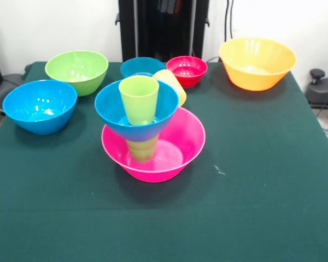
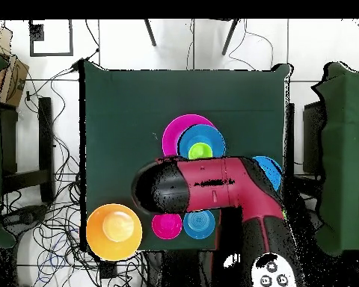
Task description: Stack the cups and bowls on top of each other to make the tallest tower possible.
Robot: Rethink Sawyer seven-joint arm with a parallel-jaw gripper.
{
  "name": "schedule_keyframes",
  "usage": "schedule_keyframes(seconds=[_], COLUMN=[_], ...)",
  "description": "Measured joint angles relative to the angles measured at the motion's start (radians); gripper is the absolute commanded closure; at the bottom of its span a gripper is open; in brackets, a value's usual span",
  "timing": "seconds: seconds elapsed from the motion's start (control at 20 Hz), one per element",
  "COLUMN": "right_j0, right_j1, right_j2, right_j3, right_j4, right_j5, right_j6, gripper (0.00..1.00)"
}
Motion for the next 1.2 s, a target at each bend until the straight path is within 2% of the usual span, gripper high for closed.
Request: schedule_keyframes(seconds=[0.2, 0.75, 1.2], right_j0=[0.018, 0.142, 0.199], right_j1=[0.0, 0.009, 0.072], right_j2=[0.0, 0.002, 0.014], right_j3=[0.0, 0.0, -0.011], right_j4=[0.002, 0.056, 0.076], right_j5=[0.0, 0.0, 0.006], right_j6=[0.0, 0.0, 0.0], gripper=[1.0, 1.0, 1.0])
